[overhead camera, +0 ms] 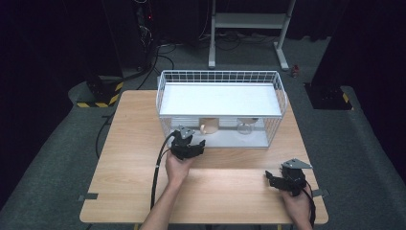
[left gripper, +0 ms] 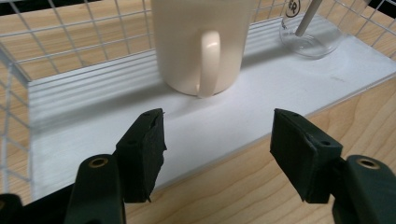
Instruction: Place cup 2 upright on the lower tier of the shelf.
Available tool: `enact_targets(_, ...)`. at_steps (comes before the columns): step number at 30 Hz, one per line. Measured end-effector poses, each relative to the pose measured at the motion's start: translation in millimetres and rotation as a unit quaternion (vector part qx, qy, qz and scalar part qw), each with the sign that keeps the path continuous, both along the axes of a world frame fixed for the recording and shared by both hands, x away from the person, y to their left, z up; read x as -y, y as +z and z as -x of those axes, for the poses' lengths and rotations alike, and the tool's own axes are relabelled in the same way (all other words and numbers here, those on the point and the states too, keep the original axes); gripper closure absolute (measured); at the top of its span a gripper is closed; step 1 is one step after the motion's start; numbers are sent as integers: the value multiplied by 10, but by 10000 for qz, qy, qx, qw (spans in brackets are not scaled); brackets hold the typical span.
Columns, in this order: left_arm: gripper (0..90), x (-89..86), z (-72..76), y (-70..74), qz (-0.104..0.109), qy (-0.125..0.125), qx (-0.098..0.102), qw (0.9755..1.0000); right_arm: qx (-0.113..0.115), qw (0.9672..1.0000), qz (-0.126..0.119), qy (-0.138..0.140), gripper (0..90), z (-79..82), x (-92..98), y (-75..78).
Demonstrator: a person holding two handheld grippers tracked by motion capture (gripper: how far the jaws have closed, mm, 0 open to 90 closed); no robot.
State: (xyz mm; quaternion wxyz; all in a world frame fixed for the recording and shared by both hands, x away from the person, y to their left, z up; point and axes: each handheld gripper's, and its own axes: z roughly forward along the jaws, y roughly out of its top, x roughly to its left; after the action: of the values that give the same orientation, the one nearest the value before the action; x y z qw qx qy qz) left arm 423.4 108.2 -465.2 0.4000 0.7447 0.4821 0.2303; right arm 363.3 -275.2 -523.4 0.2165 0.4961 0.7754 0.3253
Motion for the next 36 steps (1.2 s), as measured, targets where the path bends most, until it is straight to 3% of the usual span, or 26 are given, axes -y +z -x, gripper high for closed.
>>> enact_targets(3,354,-70,49,37,87,42,13,10000,0,10000,-1,0,246,0,0,0)
enact_targets(19,348,-346,238,116,73,166,9,9998,-5,10000,-5,-7,246,0,0,0)
enact_targets(36,331,-498,390,143,119,180,-27,9998,-5,10000,-3,-8,246,0,0,0)
